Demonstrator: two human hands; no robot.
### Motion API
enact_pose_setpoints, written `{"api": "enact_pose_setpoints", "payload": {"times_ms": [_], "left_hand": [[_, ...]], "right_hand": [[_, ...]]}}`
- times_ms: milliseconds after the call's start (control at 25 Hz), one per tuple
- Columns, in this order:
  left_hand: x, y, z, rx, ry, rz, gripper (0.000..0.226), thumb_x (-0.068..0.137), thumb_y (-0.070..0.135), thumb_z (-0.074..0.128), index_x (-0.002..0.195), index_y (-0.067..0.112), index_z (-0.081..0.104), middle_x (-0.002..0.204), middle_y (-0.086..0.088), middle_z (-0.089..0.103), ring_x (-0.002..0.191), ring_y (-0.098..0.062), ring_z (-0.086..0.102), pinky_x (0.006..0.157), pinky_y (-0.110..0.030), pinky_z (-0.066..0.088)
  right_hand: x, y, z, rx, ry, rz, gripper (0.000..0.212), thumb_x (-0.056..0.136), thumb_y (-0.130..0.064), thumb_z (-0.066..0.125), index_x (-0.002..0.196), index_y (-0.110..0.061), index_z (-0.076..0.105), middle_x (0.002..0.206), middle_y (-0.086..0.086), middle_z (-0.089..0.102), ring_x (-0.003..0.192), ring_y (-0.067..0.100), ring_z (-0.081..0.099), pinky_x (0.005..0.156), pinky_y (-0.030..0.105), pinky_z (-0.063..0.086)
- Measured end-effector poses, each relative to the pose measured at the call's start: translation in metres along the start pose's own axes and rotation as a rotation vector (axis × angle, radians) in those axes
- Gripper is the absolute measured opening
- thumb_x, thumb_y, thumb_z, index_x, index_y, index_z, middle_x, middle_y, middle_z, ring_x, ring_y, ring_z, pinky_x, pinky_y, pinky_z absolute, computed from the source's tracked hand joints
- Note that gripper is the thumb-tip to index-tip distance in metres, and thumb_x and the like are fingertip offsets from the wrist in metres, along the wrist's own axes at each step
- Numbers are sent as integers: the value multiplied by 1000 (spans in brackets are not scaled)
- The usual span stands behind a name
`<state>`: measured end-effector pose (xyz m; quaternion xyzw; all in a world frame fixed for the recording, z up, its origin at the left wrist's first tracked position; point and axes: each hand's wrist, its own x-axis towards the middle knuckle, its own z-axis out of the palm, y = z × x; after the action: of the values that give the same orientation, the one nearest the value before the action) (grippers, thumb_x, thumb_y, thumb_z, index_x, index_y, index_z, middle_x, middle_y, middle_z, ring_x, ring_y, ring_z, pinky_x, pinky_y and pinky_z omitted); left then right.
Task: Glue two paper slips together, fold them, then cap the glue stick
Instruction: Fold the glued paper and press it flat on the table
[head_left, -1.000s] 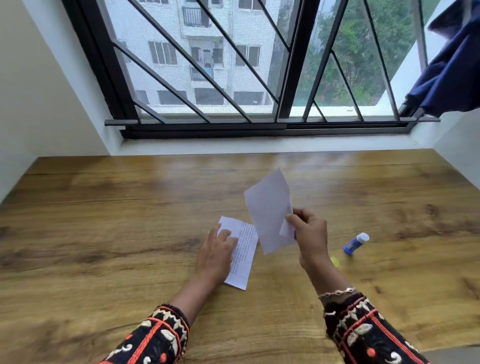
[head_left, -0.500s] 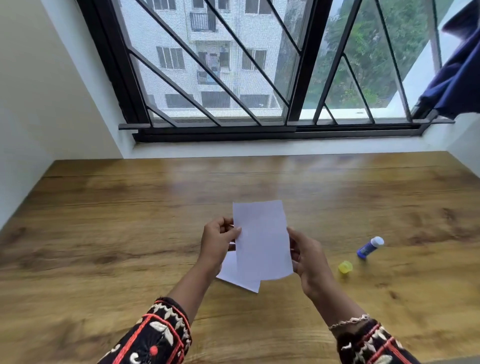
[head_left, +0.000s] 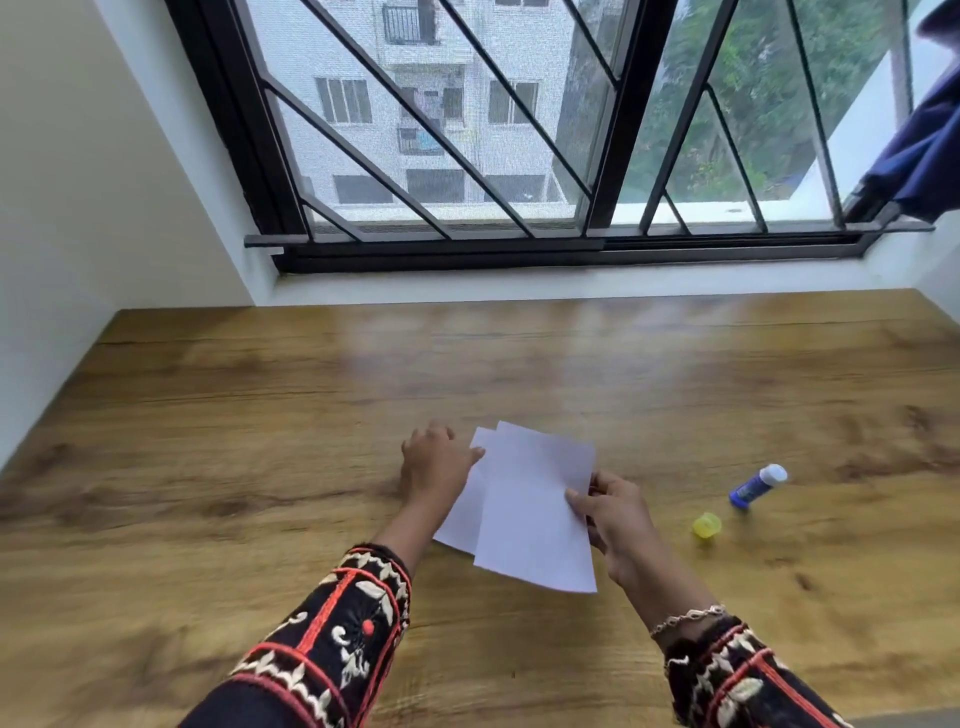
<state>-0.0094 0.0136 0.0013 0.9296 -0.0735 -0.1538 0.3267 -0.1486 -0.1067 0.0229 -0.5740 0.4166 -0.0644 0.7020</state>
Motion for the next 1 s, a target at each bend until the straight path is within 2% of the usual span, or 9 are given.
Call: {"api": "enact_pose_setpoints", "payload": {"times_ms": [120,240,520,680,760,840,920,1000], "left_hand": [[-1,10,13,191,-24,-12,50,82,34,64,119,5,45,131,-15,44,124,-32,36,99,-44,35],[-3,12,22,307,25,-31,50,83,33,60,122,8,40,134,-14,41,125,-30,35,100,-43,33],[0,20,30,278,-7,-103,52,83,34,64,122,7,42,132,-12,50,122,-30,42,98,-42,34],[3,19,30,298,-44,-111,43,81,34,65,115,11,53,128,-13,50,120,-31,43,97,-41,36],[3,17,28,219,-33,-103,33,83,29,64,108,8,58,121,-14,54,113,-32,50,91,-40,42],[3,16,23,13,-22,-103,20,86,19,60,97,2,59,107,-16,62,97,-33,58,74,-36,45],[2,12,18,-243,-36,-106,7,86,11,58,83,5,58,91,-16,64,81,-28,58,64,-31,39],[-2,9,15,-465,-40,-124,11,85,8,59,74,10,55,82,-15,63,73,-24,55,61,-29,38]], "right_hand": [[0,0,0,23,6,6,19,87,6,48,101,-6,56,85,6,64,74,20,61,59,32,48],[1,-2,-3,20,8,-1,18,88,5,49,100,-6,55,84,4,64,74,19,61,58,31,48],[4,2,-8,46,25,-15,17,91,0,44,94,-11,57,84,5,64,73,19,61,59,31,48],[4,2,-9,46,17,-19,19,94,-6,43,88,-13,60,82,6,65,72,20,61,57,29,46],[4,1,-11,50,25,-13,19,95,-9,41,90,-9,60,82,7,64,72,22,59,58,31,45],[5,0,-12,51,29,-13,20,94,-9,42,87,-7,60,80,8,64,71,23,59,58,30,44],[7,0,-12,58,31,-10,18,93,-6,44,85,-4,60,78,10,64,68,24,59,57,30,44],[8,-1,-10,106,31,-8,16,90,-2,48,80,-1,61,75,12,65,63,25,60,59,32,48]]}}
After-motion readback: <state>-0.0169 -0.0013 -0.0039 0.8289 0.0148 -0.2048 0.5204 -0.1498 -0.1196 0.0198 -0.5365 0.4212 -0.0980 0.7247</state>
